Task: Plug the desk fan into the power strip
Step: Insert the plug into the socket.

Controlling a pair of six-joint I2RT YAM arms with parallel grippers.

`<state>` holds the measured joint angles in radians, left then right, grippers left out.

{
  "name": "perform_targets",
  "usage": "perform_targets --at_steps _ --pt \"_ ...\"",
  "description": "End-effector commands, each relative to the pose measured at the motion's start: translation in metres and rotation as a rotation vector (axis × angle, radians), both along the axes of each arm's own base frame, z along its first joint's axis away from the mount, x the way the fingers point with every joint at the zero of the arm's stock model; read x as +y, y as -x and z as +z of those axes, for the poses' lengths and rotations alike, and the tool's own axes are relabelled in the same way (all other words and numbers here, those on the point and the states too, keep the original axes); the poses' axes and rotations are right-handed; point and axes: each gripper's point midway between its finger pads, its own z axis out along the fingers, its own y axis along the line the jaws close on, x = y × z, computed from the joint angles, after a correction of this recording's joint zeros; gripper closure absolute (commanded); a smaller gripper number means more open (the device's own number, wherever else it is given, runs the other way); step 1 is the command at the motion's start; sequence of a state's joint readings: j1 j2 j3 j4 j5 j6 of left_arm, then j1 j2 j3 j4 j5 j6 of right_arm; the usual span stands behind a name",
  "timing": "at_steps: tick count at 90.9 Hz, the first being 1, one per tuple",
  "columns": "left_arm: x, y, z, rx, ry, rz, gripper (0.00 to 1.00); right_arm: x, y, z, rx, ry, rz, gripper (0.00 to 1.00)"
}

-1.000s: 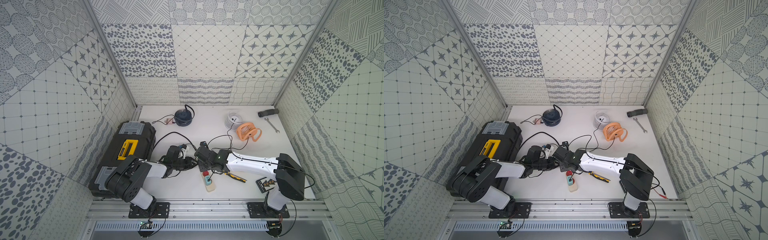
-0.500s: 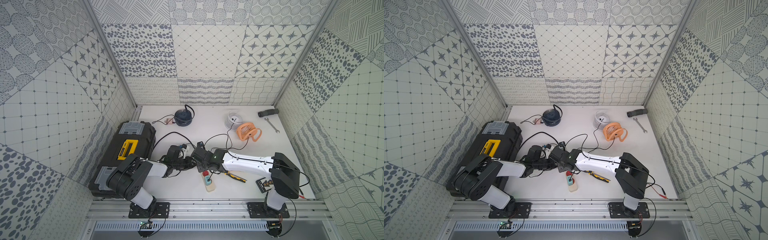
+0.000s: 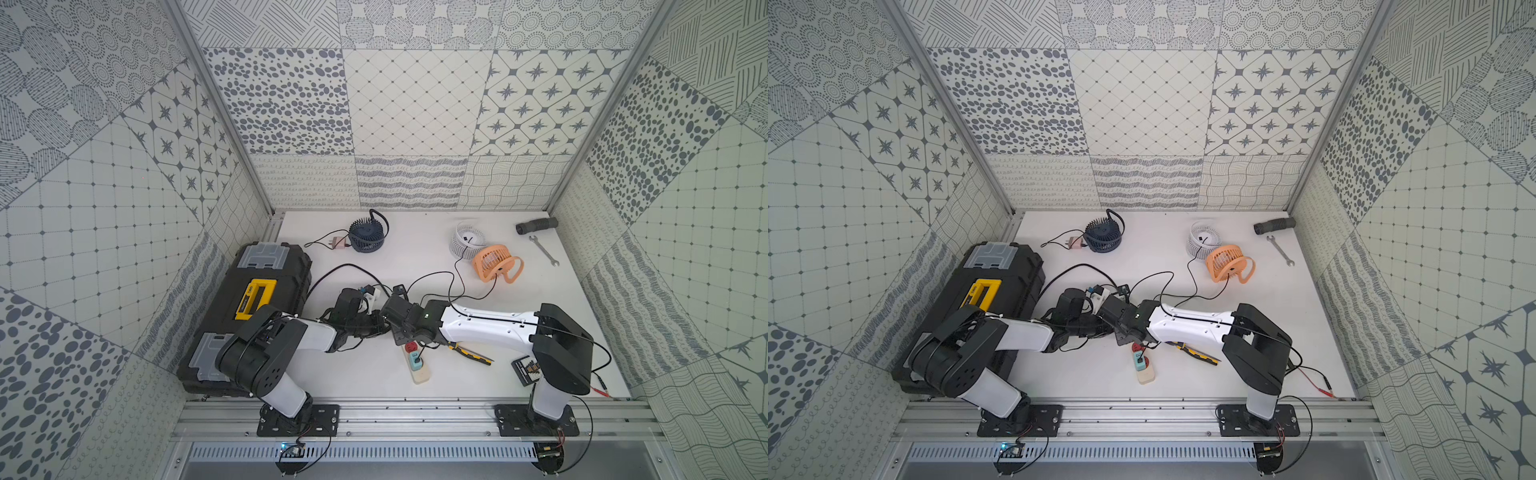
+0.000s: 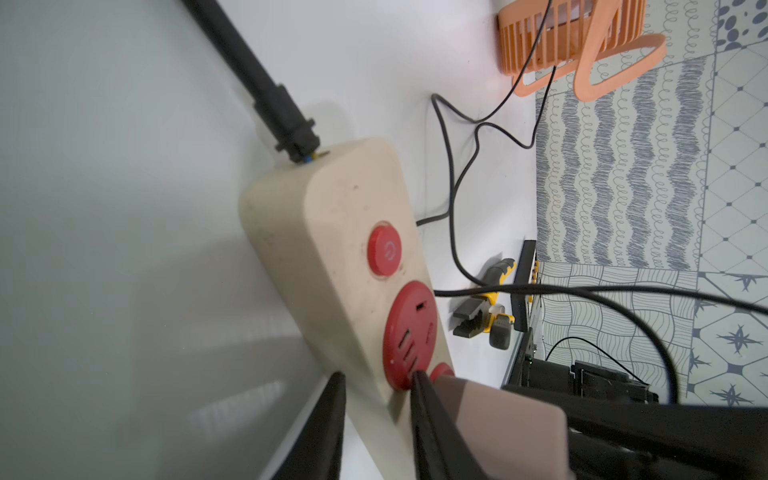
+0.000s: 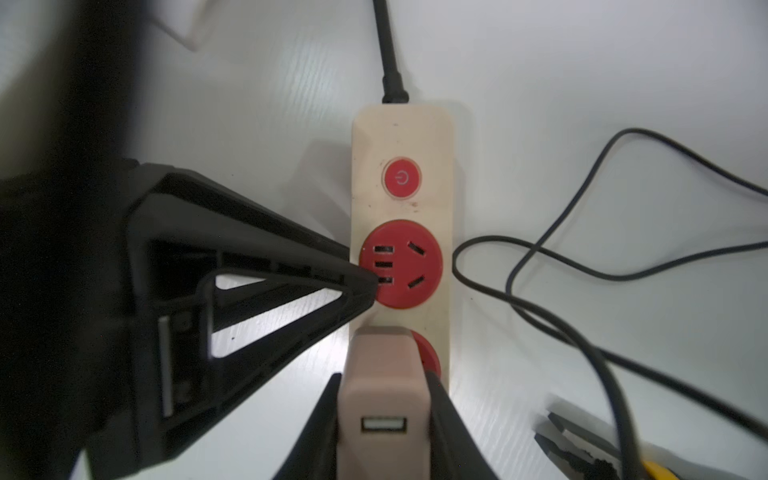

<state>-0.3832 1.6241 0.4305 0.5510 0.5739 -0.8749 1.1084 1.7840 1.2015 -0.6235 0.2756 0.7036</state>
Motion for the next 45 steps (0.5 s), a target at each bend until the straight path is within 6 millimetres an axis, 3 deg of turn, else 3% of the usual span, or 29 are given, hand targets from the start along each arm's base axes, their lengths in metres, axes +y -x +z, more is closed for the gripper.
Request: perform_targets --at_steps 1,16,34,45 --pt "-0.002 -0.008 0.005 -0.038 0.004 -0.002 0.72 -0.068 0.042 -0.074 0.208 0.316 0.003 1.0" --pt "-0.001 -0.009 0.003 -0.035 -0.002 0.002 0.74 -0.078 0.057 -0.082 0.228 0.413 0.033 1.0" --pt "-0.001 -0.009 0.003 -0.034 -0.007 -0.003 0.76 -0.088 0.05 -0.094 0.287 0.42 -0.015 1.0" --pt "0.0 -0.009 0.002 -0.036 -0.015 0.002 0.76 -0.092 0.066 -0.102 0.336 0.433 -0.016 1.0"
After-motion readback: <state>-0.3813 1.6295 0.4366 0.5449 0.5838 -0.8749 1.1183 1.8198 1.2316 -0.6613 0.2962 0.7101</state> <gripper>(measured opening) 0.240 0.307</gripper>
